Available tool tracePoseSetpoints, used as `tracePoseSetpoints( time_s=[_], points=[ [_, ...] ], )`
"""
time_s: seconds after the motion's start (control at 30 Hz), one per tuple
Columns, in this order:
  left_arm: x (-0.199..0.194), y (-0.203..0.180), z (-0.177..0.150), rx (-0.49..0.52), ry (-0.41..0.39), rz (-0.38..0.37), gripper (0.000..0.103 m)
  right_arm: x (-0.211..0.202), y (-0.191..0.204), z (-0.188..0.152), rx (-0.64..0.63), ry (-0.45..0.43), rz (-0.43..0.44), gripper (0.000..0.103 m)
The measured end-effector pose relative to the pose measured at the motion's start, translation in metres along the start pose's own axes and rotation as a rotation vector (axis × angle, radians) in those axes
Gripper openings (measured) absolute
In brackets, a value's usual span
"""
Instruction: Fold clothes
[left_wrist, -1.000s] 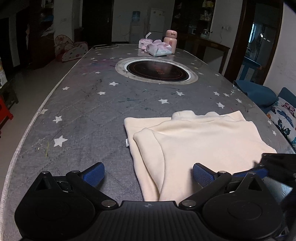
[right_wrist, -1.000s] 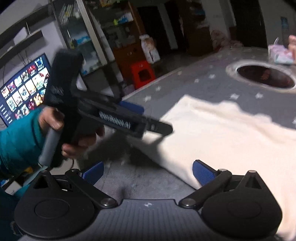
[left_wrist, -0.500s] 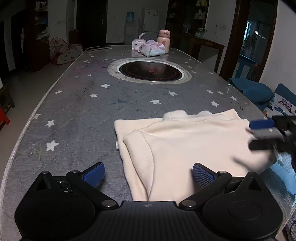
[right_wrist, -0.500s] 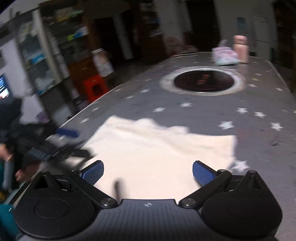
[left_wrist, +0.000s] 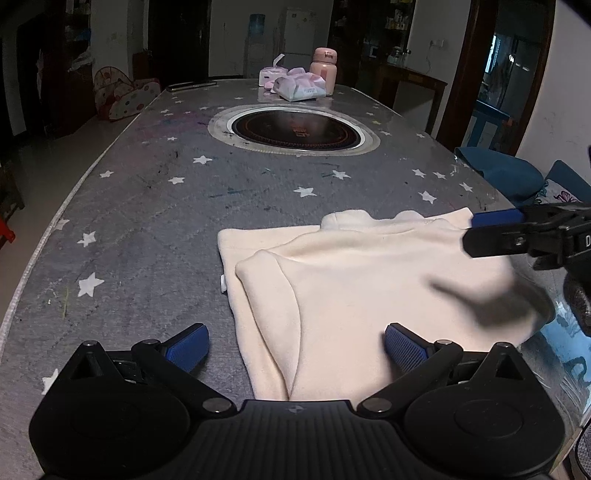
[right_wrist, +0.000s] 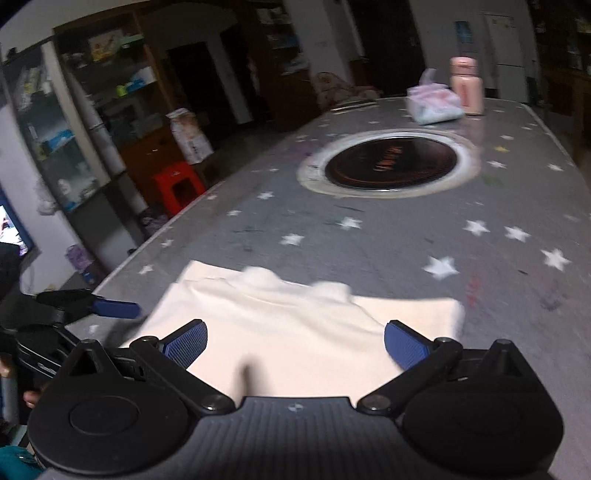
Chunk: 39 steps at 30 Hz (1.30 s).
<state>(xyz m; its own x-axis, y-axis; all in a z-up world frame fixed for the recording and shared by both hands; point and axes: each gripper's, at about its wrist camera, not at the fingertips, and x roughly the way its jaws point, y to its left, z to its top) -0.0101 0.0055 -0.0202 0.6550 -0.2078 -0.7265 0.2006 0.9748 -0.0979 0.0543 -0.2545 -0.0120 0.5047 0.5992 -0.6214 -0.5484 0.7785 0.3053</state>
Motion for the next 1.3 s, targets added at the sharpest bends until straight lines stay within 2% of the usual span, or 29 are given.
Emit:
tracePoseSetpoints(
  time_s=[0.13, 0.23, 0.4, 0.53, 0.7, 0.83, 1.0, 1.13, 1.23, 1.3],
  points=[
    [0.002, 0.001, 0.0, 0.001, 0.004, -0.005, 0.103, 0.023, 0.004, 0.003, -0.011, 0.044, 0.016, 0.103],
    [0.004, 0.002, -0.001, -0.002, 0.009, -0.011, 0.103, 0.035, -0.003, 0.004, 0.007, 0.057, -0.004, 0.103],
    [0.004, 0.002, -0.001, -0.005, 0.012, -0.016, 0.103, 0.029, -0.004, 0.01, 0.022, 0.022, 0.003, 0.103],
    [0.006, 0.002, -0.001, -0.011, 0.014, -0.015, 0.103, 0.029, 0.009, 0.012, -0.023, 0.035, 0.035, 0.103],
    [0.003, 0.003, -0.001, -0.012, 0.013, -0.015, 0.103, 0.047, 0.011, 0.014, -0.022, 0.058, -0.026, 0.103],
    [0.002, 0.004, -0.002, -0.016, 0.01, -0.019, 0.103, 0.041, 0.023, 0.022, -0.058, 0.033, -0.027, 0.103],
    [0.002, 0.005, -0.002, -0.025, 0.009, -0.023, 0.103, 0.051, 0.031, 0.031, -0.043, 0.031, -0.036, 0.103],
    [0.003, 0.005, -0.003, -0.027, 0.007, -0.026, 0.103, 0.071, 0.034, 0.032, -0.032, 0.061, -0.107, 0.103],
    [0.003, 0.006, -0.003, -0.027, 0.005, -0.031, 0.103, 0.084, 0.037, 0.03, -0.063, 0.072, -0.191, 0.102],
    [0.002, 0.007, -0.003, -0.029, 0.006, -0.034, 0.103, 0.086, 0.041, 0.031, -0.085, 0.067, -0.214, 0.102]
  ],
)
